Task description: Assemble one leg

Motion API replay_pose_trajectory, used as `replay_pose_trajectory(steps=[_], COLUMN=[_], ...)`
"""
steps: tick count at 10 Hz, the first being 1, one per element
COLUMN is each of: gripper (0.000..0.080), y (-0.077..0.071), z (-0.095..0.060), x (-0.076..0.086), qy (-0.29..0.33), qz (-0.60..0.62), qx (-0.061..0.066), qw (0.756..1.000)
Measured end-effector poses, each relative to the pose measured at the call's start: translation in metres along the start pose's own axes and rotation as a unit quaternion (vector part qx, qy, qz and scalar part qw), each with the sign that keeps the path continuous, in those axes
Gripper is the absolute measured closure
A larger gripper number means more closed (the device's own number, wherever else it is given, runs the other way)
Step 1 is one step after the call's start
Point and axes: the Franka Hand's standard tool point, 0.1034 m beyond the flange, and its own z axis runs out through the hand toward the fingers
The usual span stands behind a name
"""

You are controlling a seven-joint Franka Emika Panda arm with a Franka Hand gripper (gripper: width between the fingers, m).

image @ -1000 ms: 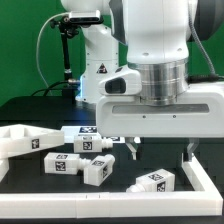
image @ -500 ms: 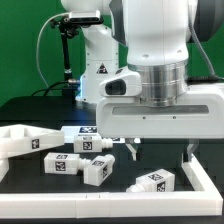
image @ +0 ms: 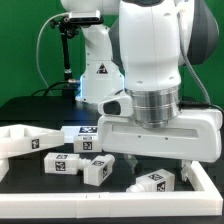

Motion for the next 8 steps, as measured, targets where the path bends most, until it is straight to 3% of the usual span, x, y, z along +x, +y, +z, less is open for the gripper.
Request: replay_pose_trajectory(steps=[2, 4, 7, 8], gripper=[0.0164, 0.0518, 0.0519, 0.0519], y=[0.0, 0.001, 0.002, 0.012], z=[0.0, 0.001, 0.0, -0.005], x=[0.0, -0.002, -0.004, -0.022], qy=[0.0, -0.004, -0.005, -0.019], qz=[-0.001, -0.001, 0.004, 0.035], qx=[0.0, -0.002, -0.002, -0.01], qw=[1.0, 1.0, 1.0, 0.999])
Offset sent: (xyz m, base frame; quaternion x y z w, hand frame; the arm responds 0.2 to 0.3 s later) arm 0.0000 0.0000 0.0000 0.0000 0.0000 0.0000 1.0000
